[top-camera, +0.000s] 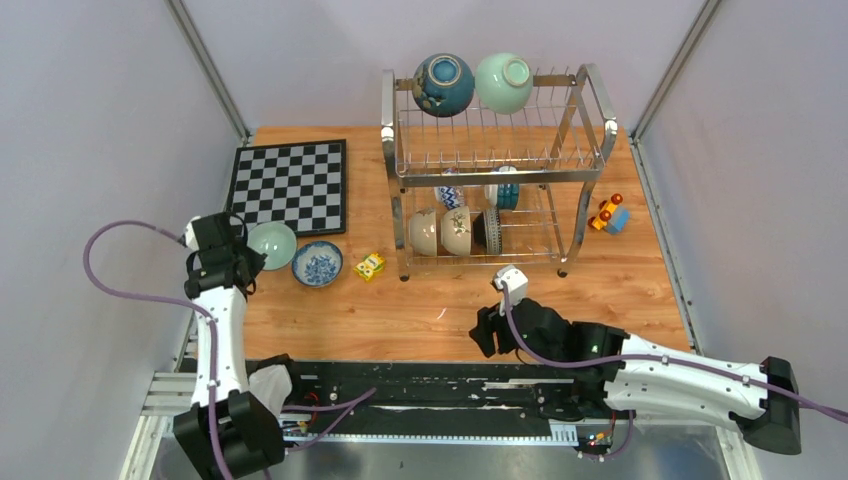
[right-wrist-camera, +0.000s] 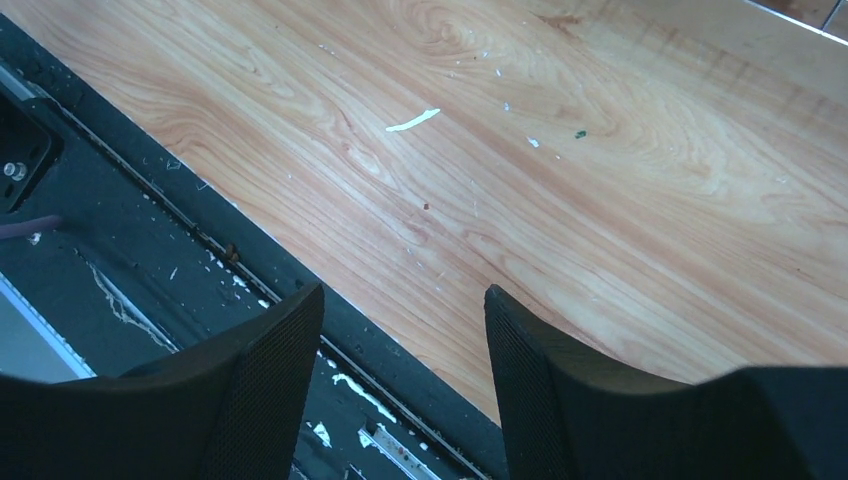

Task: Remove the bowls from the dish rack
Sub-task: Place the bowl at the center of the board, then pick up the bowl from the dish rack.

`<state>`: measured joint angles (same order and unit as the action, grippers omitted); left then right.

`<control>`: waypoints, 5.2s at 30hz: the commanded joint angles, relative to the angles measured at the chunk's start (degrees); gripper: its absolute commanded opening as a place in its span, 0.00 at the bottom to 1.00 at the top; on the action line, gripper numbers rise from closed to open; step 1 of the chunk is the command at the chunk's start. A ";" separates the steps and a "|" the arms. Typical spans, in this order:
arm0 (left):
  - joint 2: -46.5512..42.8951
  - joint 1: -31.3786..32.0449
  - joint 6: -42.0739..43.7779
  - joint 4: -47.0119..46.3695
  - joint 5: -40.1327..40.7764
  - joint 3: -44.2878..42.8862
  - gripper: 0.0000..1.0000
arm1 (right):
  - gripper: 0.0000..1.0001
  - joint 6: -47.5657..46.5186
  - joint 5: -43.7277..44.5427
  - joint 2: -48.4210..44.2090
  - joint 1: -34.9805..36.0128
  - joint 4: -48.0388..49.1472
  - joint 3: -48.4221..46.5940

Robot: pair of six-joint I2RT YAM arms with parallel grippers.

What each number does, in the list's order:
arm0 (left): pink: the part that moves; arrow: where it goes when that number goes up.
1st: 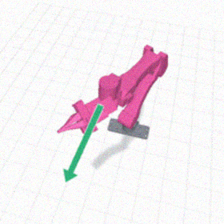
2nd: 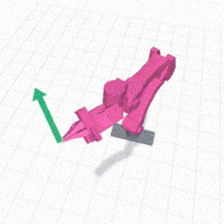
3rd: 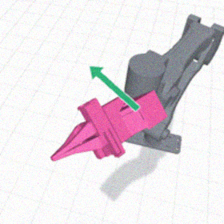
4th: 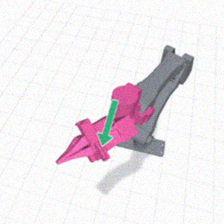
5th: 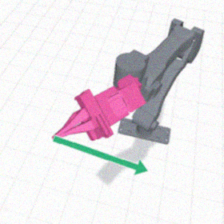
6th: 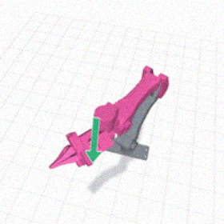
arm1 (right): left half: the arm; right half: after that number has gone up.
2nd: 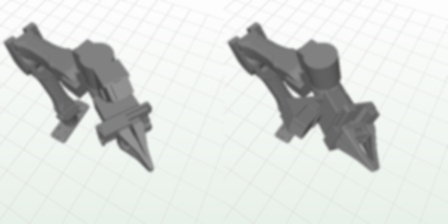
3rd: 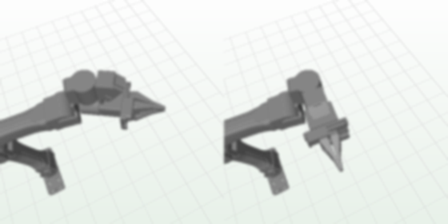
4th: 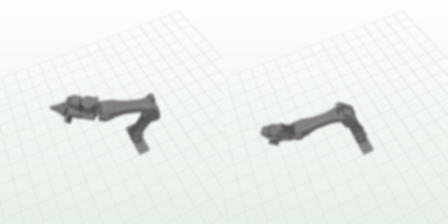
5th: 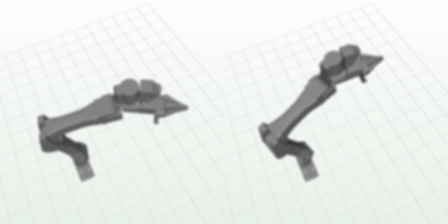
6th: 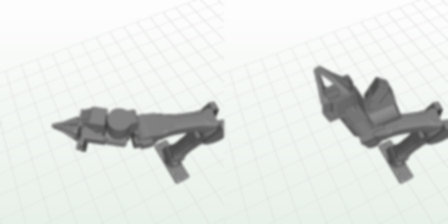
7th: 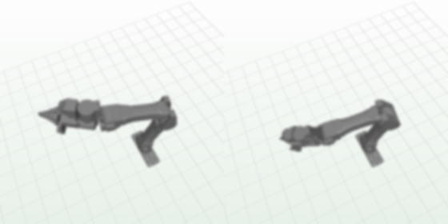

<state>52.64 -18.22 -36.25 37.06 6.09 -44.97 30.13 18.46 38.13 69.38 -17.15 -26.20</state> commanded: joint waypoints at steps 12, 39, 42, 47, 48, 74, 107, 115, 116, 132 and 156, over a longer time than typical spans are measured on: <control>3.60 -7.22 -26.30 -11.34 10.22 9.68 0.00 | 0.62 -0.61 -1.04 -5.11 0.71 0.76 3.61; 14.43 -7.50 -26.99 -23.60 8.12 16.62 0.00 | 0.61 2.05 3.17 -8.74 0.68 -1.15 6.50; 14.76 -7.54 -26.68 -23.63 7.90 16.43 0.01 | 0.62 2.30 3.60 -8.11 0.70 -1.21 6.68; 15.27 -7.57 -26.09 -23.18 7.96 16.40 0.17 | 0.62 2.67 3.51 -7.79 0.75 -1.32 6.72; 15.23 -7.52 -26.03 -23.07 8.04 16.54 0.21 | 0.62 2.71 3.51 -7.80 0.68 -1.31 6.66; -2.78 -0.85 -16.08 -15.24 -1.28 2.35 0.97 | 0.95 2.90 12.56 -5.53 0.60 -7.82 -4.06; -20.85 55.49 9.34 -11.04 11.34 7.15 1.00 | 0.90 -2.02 6.79 -4.01 -24.38 -2.54 -3.13; -20.57 68.56 6.40 -9.31 20.77 8.80 1.00 | 0.85 -4.42 9.76 -9.48 -24.52 1.97 -0.01; -20.94 69.29 6.11 -9.39 21.02 9.29 1.00 | 0.85 -5.22 7.99 -9.03 -24.50 2.08 -0.48; -31.08 69.54 -2.99 -6.96 29.42 17.33 1.00 | 0.80 1.46 -20.56 5.64 -40.28 24.29 -2.01; -35.65 69.55 -3.01 -13.71 25.13 22.90 1.00 | 0.59 -0.43 -36.93 25.90 -52.97 45.98 -2.07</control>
<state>16.27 50.87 -39.03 25.34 31.53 -22.41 33.01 -15.33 63.16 17.74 25.02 -26.85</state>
